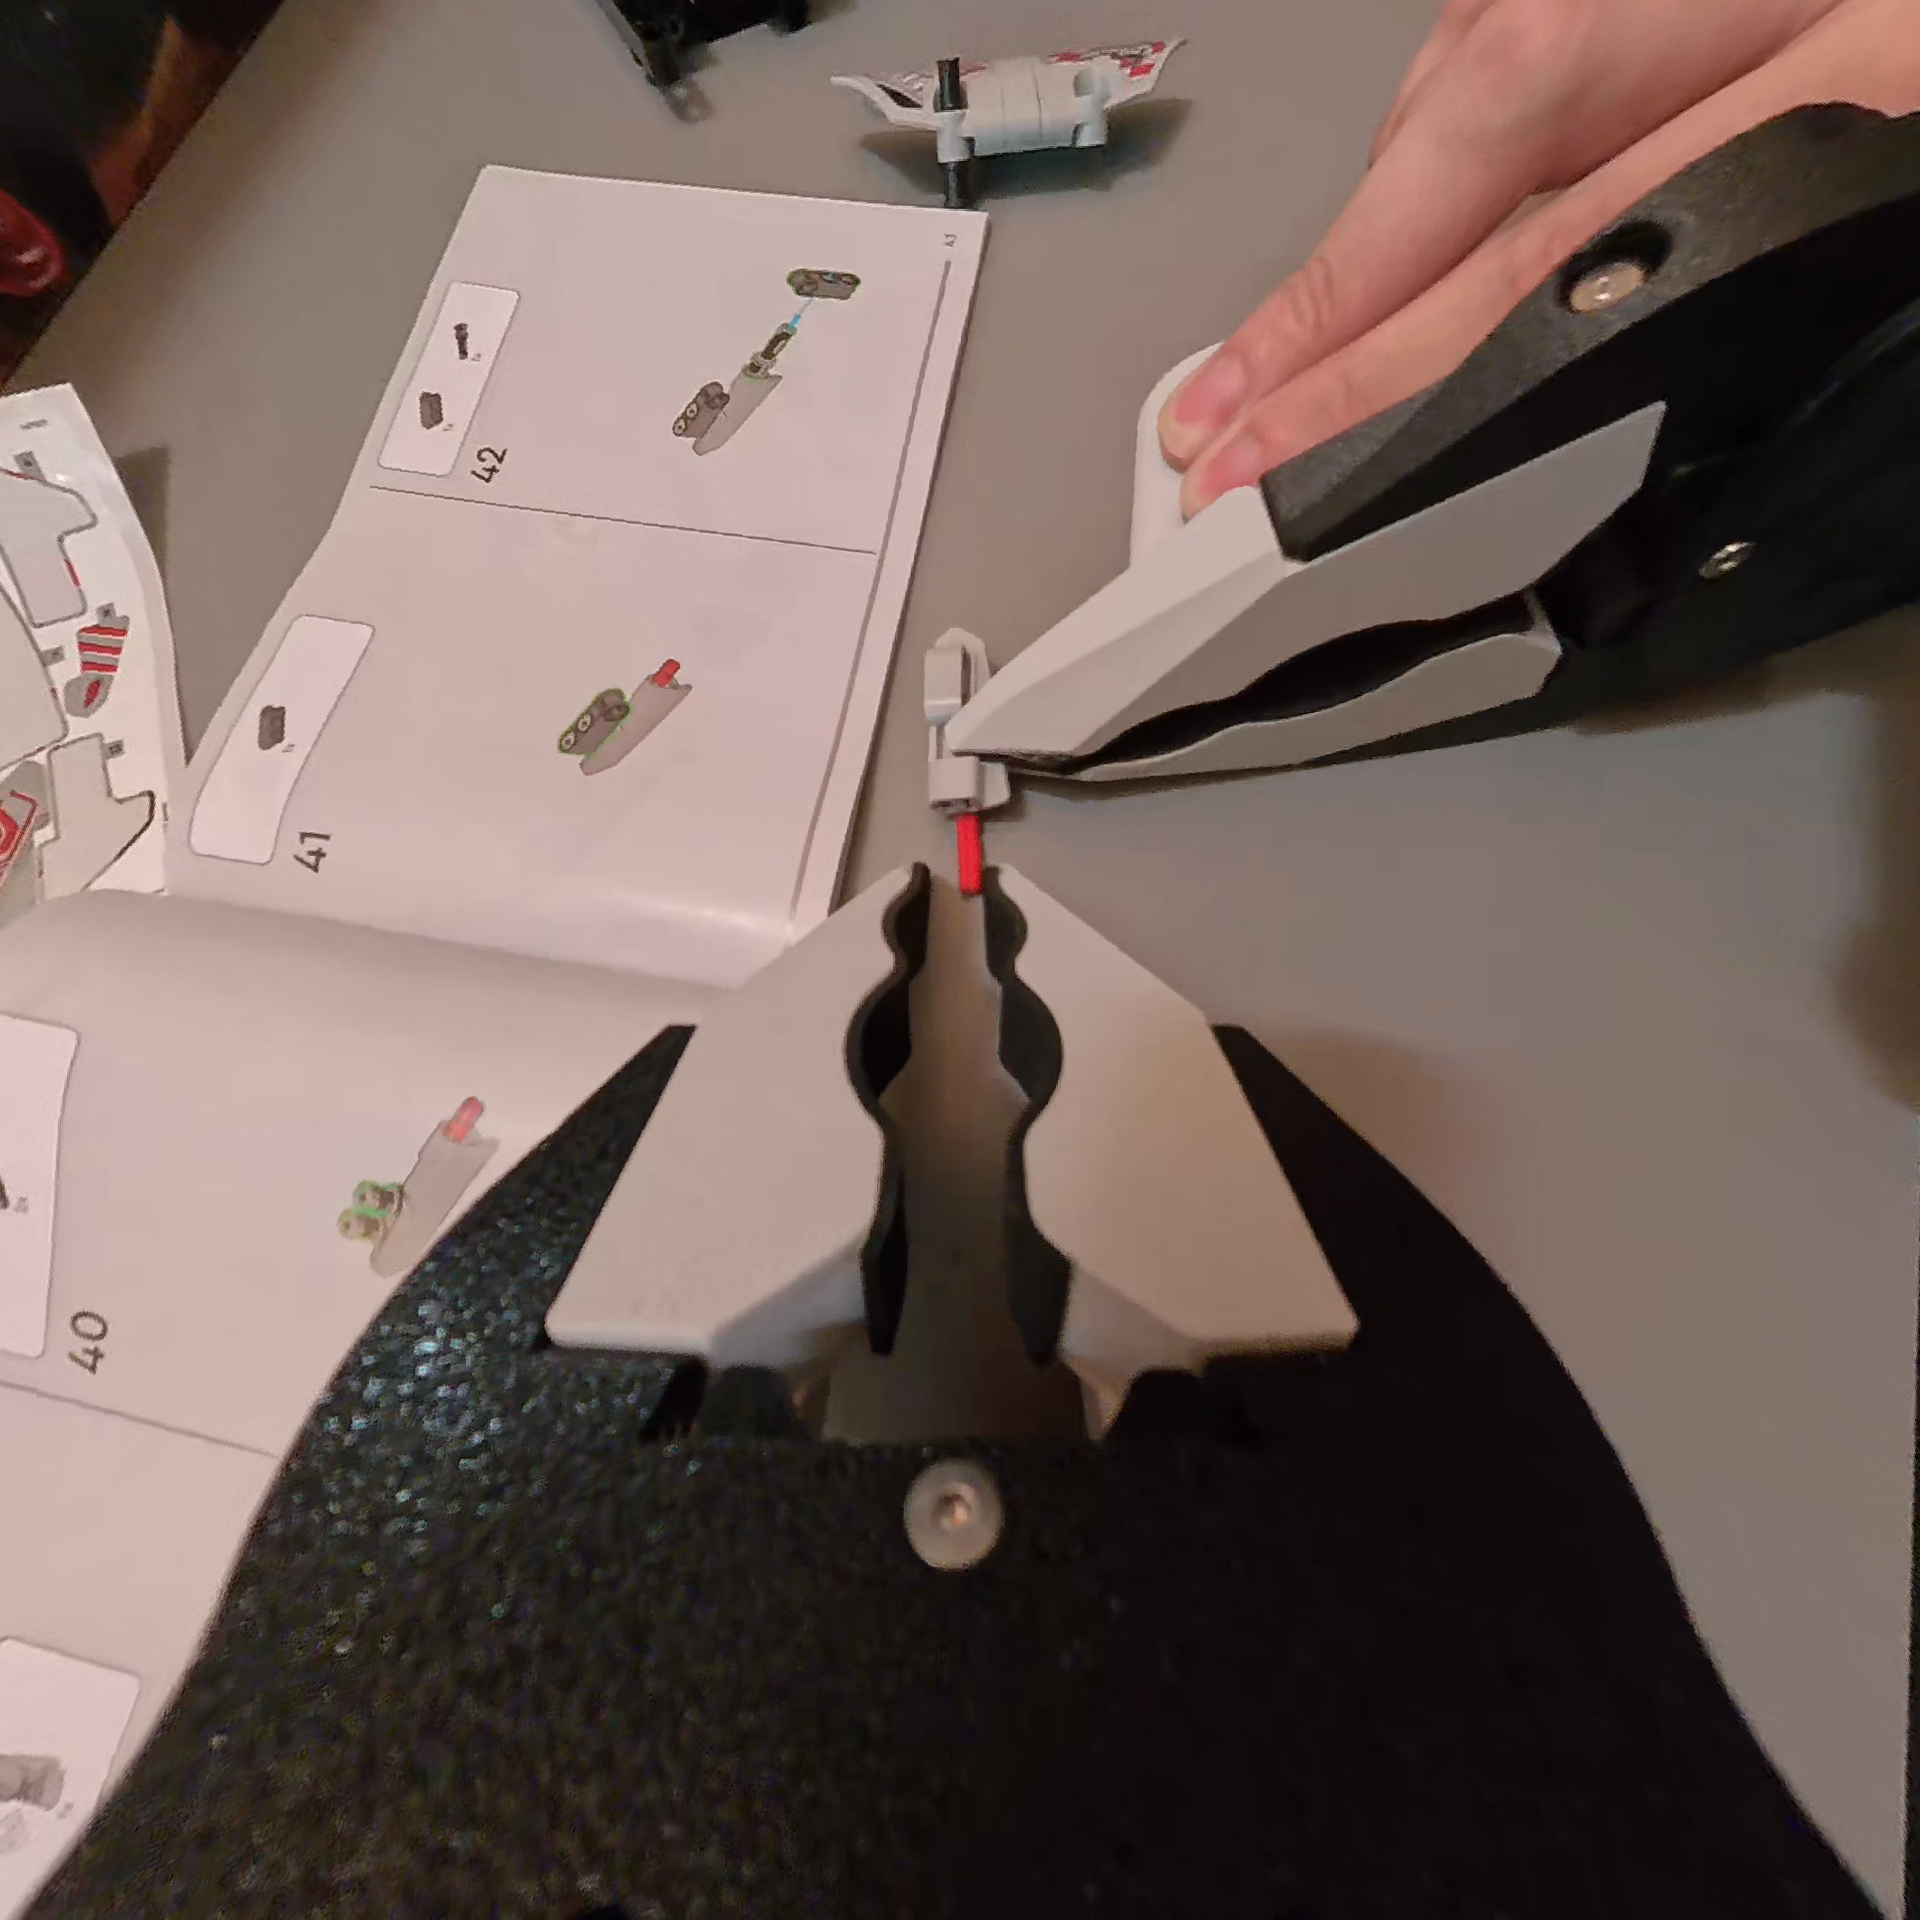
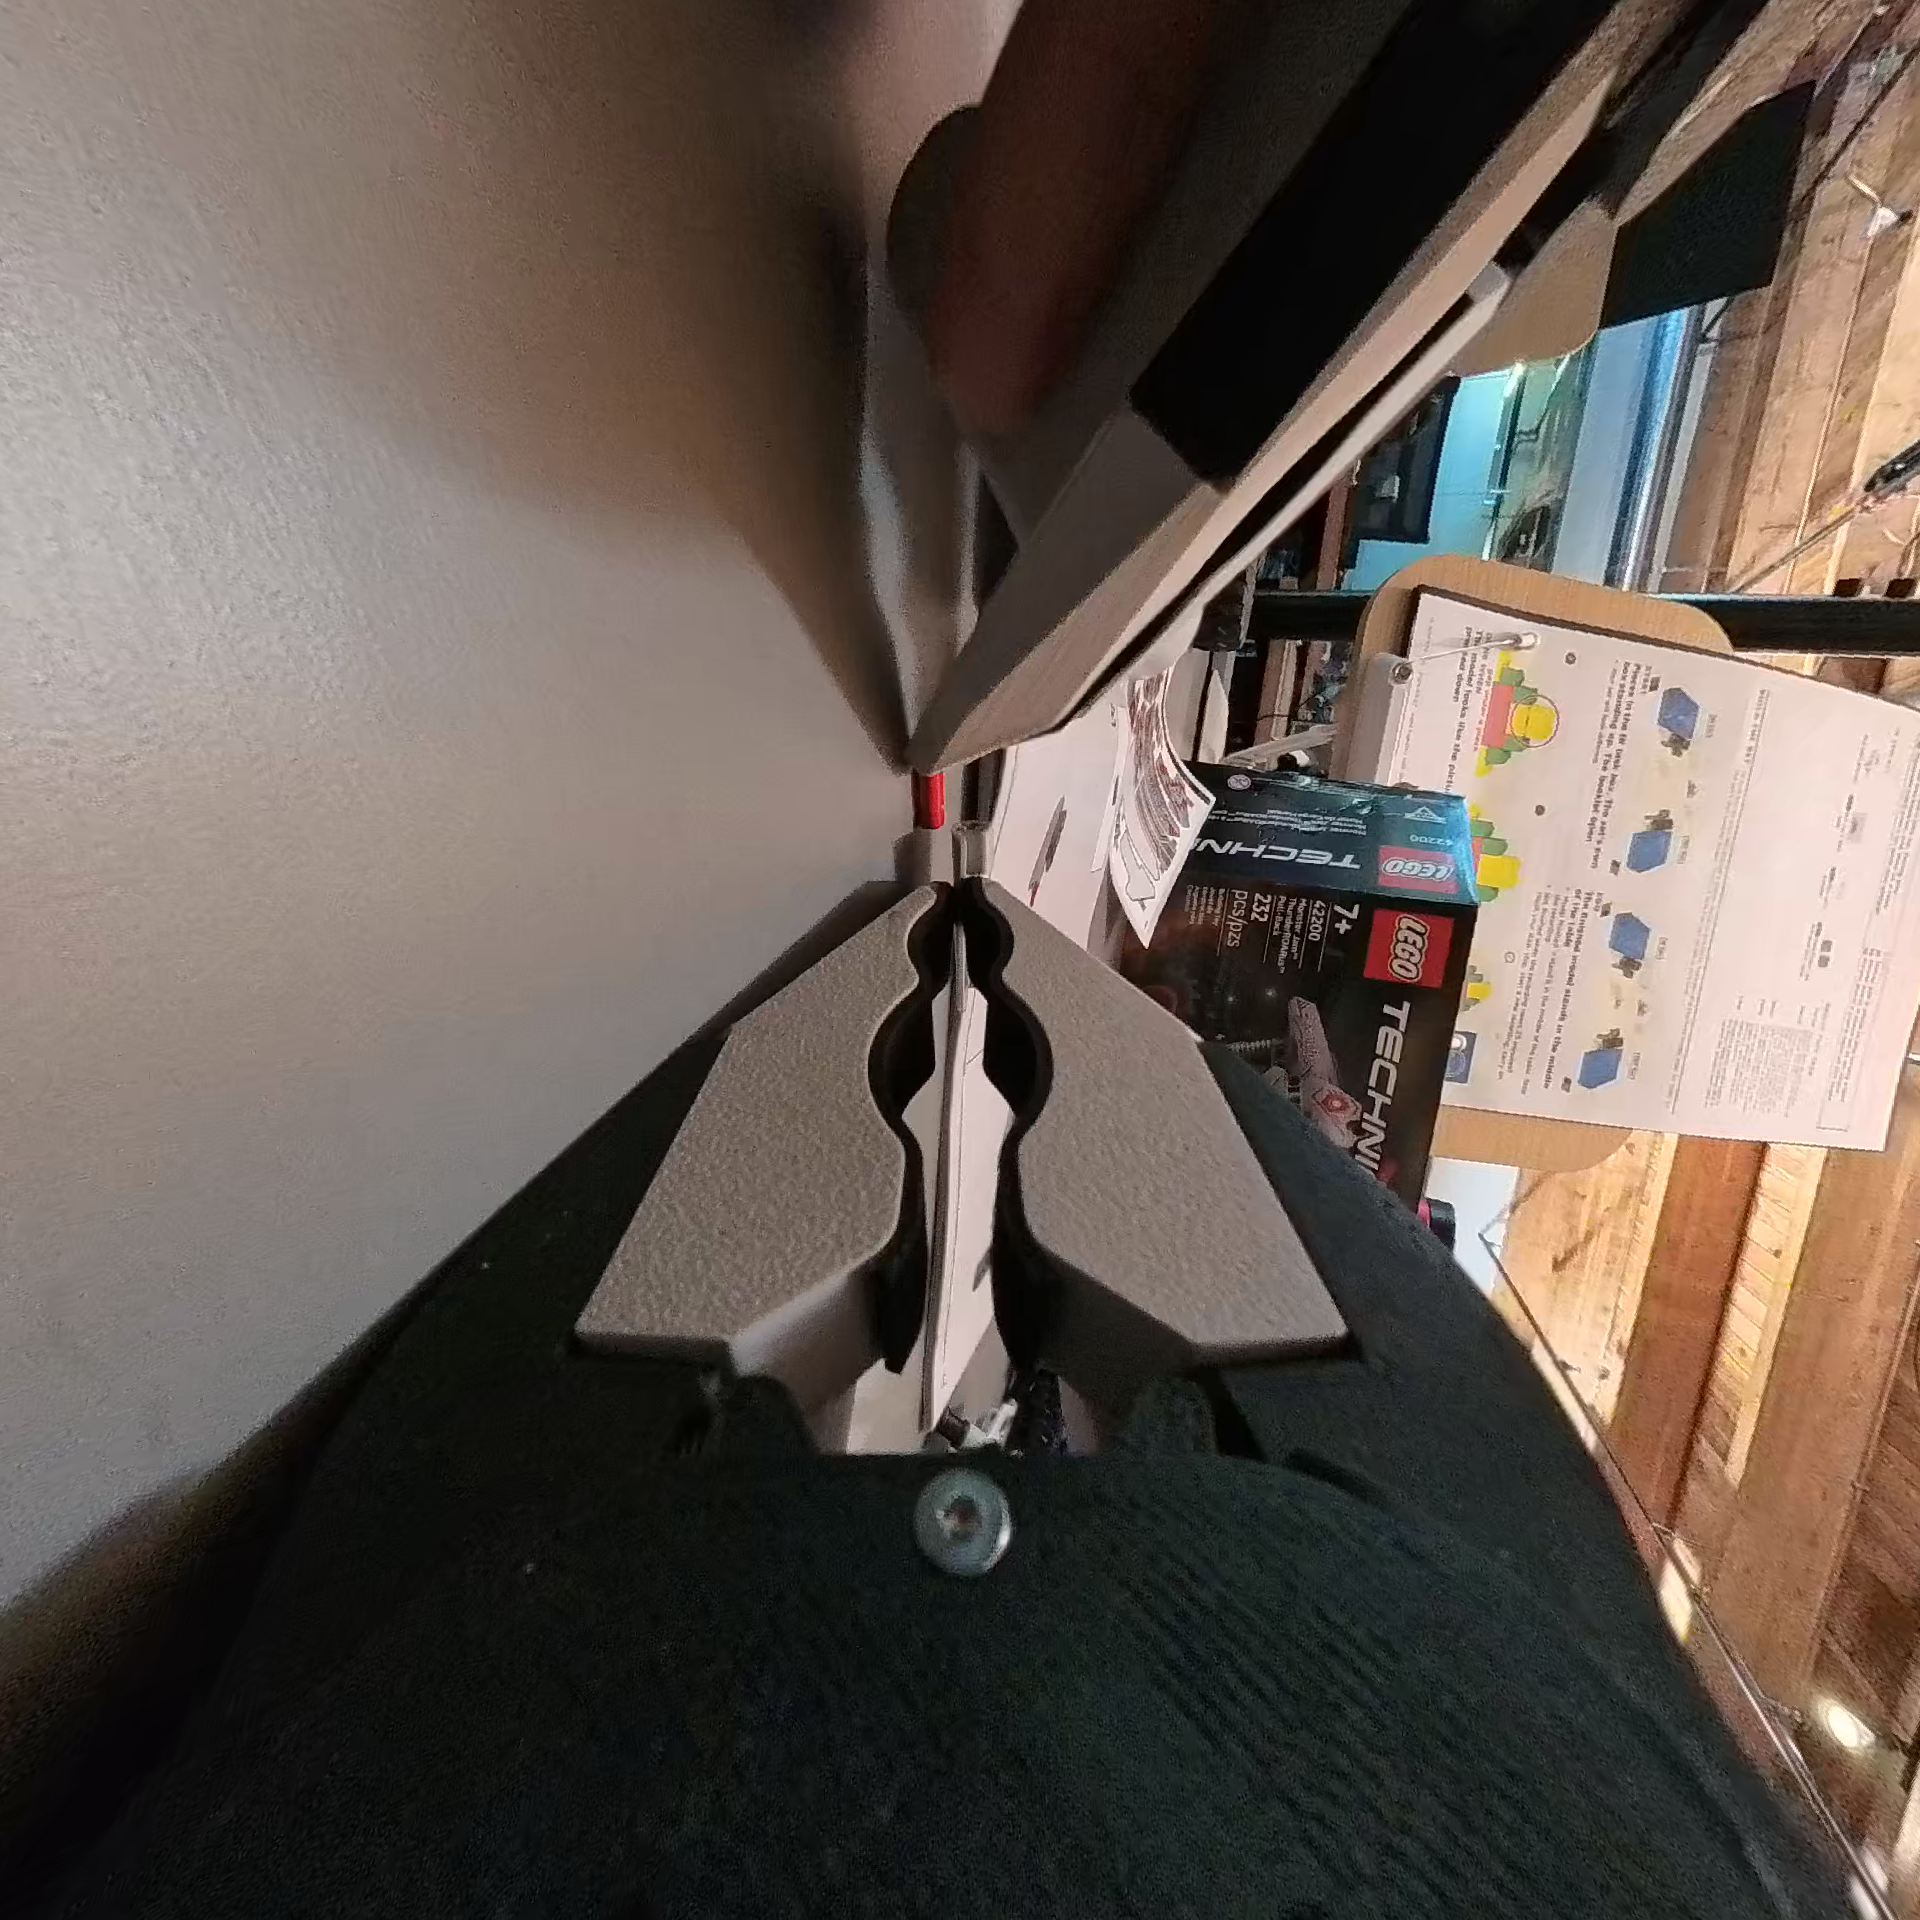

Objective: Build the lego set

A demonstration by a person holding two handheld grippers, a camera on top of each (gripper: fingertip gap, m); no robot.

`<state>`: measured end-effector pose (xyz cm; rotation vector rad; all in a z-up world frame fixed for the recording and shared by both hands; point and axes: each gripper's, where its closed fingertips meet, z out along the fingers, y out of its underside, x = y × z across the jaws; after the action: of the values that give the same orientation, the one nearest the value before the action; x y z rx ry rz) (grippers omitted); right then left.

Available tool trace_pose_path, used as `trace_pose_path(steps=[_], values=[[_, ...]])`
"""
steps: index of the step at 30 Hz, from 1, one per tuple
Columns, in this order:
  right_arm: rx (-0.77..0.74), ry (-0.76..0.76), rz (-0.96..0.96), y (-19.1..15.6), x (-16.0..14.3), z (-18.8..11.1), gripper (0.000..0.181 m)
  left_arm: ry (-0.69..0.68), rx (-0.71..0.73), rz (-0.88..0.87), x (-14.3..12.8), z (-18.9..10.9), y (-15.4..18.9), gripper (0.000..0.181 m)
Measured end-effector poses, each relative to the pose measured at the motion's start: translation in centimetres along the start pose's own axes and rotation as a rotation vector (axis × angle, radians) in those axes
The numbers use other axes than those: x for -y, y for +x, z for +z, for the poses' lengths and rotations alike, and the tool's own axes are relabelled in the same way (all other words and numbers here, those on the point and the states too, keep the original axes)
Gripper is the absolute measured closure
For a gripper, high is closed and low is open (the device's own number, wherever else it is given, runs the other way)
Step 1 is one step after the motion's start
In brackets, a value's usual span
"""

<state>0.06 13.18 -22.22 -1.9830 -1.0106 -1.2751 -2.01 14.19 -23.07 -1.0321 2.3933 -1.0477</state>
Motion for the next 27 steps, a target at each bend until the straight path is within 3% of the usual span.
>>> trace_pose_path(steps=[2,27], values=[[0.003,0.005,0.003,-0.03,-0.05,-0.08,0.181,-0.001,0.012,0.014,0.14,0.19,0.13,0.179],[0.01,0.004,0.056,-0.28,-0.04,-0.49,0.18,0.041,0.032,0.002,0.6,-0.36,-0.48,0.18]])
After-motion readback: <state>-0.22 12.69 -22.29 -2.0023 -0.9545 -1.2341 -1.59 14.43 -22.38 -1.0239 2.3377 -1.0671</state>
